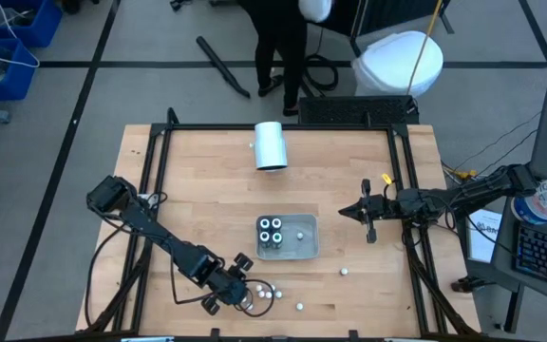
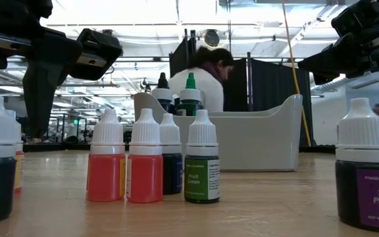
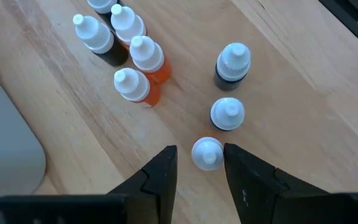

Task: Pick & Place food coloring
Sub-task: Put the orange food coloring bottle into the gray bin

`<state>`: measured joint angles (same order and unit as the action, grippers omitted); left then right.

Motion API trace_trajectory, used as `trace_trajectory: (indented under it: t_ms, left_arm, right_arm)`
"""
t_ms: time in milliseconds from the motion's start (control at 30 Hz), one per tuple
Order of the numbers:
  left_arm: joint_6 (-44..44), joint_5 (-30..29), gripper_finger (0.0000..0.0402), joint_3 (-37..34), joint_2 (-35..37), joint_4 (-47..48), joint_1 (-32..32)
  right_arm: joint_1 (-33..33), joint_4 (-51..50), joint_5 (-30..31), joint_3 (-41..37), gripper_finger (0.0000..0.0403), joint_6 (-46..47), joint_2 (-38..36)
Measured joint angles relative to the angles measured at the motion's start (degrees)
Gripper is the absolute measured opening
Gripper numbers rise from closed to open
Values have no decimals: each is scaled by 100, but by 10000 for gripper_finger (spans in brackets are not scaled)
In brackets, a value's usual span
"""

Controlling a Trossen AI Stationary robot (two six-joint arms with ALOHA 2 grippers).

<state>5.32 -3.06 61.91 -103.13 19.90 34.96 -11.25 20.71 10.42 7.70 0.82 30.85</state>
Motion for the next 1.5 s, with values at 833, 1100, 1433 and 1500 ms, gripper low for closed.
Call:
trace_trajectory:
  t_ms: [833,1100,1433,1500]
  left_arm:
    - [-89,-380,52,-9,614,521,0]
    - [516,-776,64,-8,1649,808,-41]
    - [-47,-1060,62,-2,2446,459,-1045]
    - [-54,-1045,65,-2,2444,333,-1232]
  right_arm:
    - [0,0,1,0,0,0,-2]
    - [0,-2,1,-2,0,44,-1]
    - [1,-1,1,-4,0,44,2]
    - [2,0,1,-7,0,44,2]
